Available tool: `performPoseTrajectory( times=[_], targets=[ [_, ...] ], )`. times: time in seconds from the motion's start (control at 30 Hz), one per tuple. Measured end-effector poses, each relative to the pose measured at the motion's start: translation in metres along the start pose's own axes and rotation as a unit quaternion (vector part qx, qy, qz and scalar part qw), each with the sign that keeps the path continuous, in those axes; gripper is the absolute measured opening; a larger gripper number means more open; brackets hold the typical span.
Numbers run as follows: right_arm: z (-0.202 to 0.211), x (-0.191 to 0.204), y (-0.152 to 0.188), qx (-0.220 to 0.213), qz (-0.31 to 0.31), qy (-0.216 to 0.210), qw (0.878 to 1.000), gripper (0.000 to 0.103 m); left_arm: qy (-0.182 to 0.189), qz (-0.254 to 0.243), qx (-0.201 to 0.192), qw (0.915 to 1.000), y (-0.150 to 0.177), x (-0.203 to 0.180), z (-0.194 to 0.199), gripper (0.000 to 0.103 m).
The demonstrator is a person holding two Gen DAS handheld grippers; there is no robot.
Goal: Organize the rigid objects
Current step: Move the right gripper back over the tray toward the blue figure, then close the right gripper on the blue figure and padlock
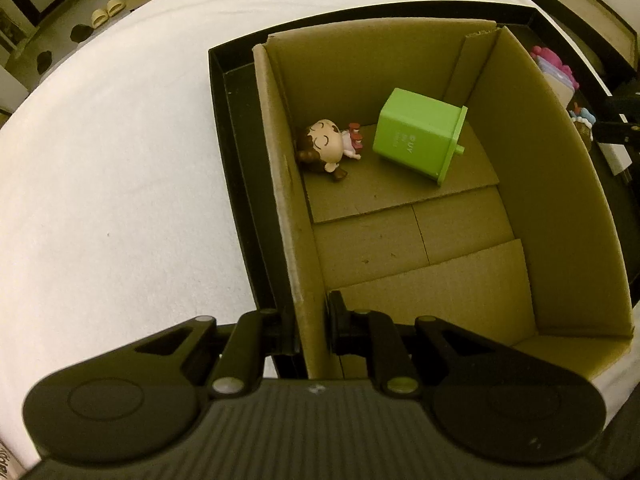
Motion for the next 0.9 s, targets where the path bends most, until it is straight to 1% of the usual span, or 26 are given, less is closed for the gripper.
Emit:
performPoseTrajectory(
  times=[0.1, 0.13, 0.17, 0.2, 0.27, 0.33, 0.53, 0.7, 0.73, 0.8, 0.83, 0.9],
  targets=[
    [-0.008, -0.004, -0.001, 0.008, 0.010, 0.005, 1.000, 0.069, -0.001, -0.002, -0.001, 1.0000, 0.000, 0.000, 0.000, 0.013],
    [-0.010, -0.006, -0.001, 0.011, 0.011, 0.007, 1.000, 0.071, 0.000, -0.002, -0.002, 1.0000, 0.001, 0.000, 0.000, 0.013],
    [-0.014, -0.009, 0.000, 0.017, 0.014, 0.011, 1.000, 0.075, 0.001, -0.001, -0.002, 1.0000, 0.001, 0.001, 0.000, 0.013],
    [-0.018, -0.010, 0.001, 0.024, 0.023, 0.017, 0.999, 0.076, 0.002, -0.001, -0.002, 1.0000, 0.001, 0.001, -0.001, 0.013],
    [-0.023, -0.012, 0.004, 0.033, 0.038, 0.021, 0.998, 0.076, 0.003, -0.002, -0.002, 1.0000, 0.002, 0.001, -0.001, 0.013],
    [-0.030, -0.016, 0.007, 0.044, 0.040, 0.028, 0.998, 0.076, 0.002, -0.003, -0.001, 1.0000, 0.002, 0.001, -0.001, 0.013],
    [-0.042, -0.016, 0.010, 0.060, 0.048, 0.024, 0.997, 0.076, 0.004, -0.003, -0.001, 1.0000, 0.001, 0.000, 0.000, 0.013],
    [-0.047, -0.014, 0.005, 0.054, 0.038, 0.020, 0.998, 0.077, 0.008, -0.006, 0.002, 1.0000, 0.001, 0.000, 0.002, 0.013],
    [-0.047, -0.013, 0.005, 0.053, 0.038, 0.021, 0.998, 0.075, 0.009, -0.007, 0.003, 0.9999, 0.002, -0.001, 0.002, 0.013],
    [-0.045, -0.011, 0.006, 0.050, 0.041, 0.023, 0.998, 0.067, 0.010, -0.009, 0.002, 0.9999, 0.003, -0.002, 0.002, 0.013],
    [-0.044, -0.010, 0.005, 0.051, 0.041, 0.024, 0.998, 0.061, 0.011, -0.008, 0.001, 0.9999, 0.004, -0.003, 0.003, 0.013],
    [-0.042, -0.007, 0.006, 0.056, 0.042, 0.028, 0.997, 0.061, 0.012, -0.007, 0.000, 0.9999, 0.005, -0.005, 0.004, 0.013]
  ],
)
Point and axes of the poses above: each gripper's, at about its wrist camera, not at the fingertips, and z roughly against the way its jaws point, x to its left, y to its underside, the point moved 7 cm from there along -z, roughly the way its jaws point
